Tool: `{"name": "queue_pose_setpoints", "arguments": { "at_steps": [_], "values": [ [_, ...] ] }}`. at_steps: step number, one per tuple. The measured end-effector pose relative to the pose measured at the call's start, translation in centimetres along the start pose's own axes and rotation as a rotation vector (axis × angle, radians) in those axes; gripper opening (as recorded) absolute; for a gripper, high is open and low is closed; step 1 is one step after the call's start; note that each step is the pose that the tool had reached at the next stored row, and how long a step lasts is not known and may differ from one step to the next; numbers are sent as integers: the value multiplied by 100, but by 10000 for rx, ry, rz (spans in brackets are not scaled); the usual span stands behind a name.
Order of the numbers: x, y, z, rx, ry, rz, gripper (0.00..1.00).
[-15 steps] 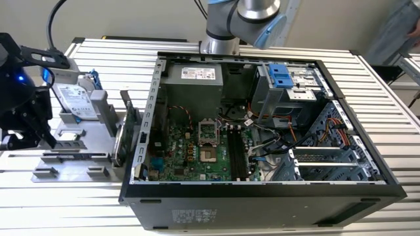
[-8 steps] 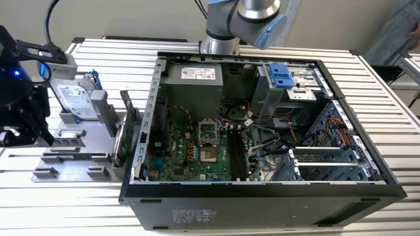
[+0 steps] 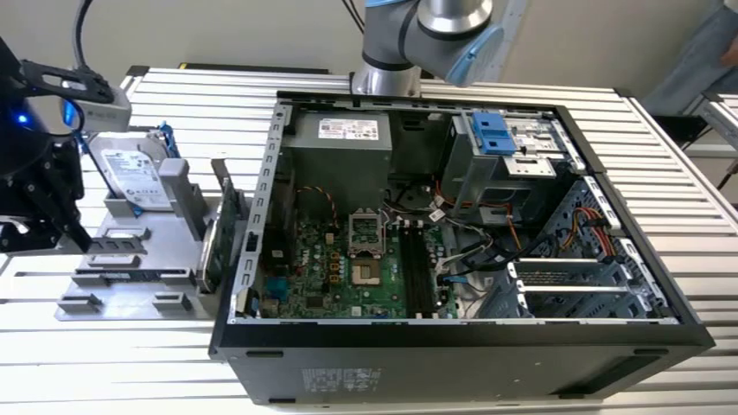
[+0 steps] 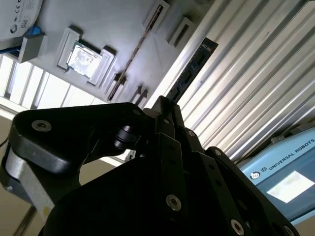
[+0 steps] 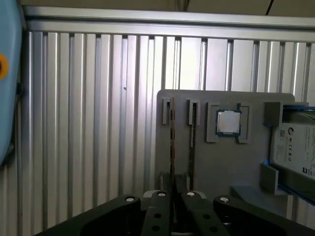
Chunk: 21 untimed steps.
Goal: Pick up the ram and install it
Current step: 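Pick up the ram and move it above insertion slot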
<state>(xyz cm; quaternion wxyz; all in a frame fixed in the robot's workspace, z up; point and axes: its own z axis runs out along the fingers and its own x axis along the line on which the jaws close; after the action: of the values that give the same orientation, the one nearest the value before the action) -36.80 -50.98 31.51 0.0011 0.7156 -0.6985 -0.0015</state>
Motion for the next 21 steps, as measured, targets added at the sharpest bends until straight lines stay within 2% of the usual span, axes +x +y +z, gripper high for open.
{"name": "queue_pose_setpoints", "arguments": {
  "at_steps": [21],
  "values": [
    [0,1,-272,-1,22,1,0]
  ]
}}
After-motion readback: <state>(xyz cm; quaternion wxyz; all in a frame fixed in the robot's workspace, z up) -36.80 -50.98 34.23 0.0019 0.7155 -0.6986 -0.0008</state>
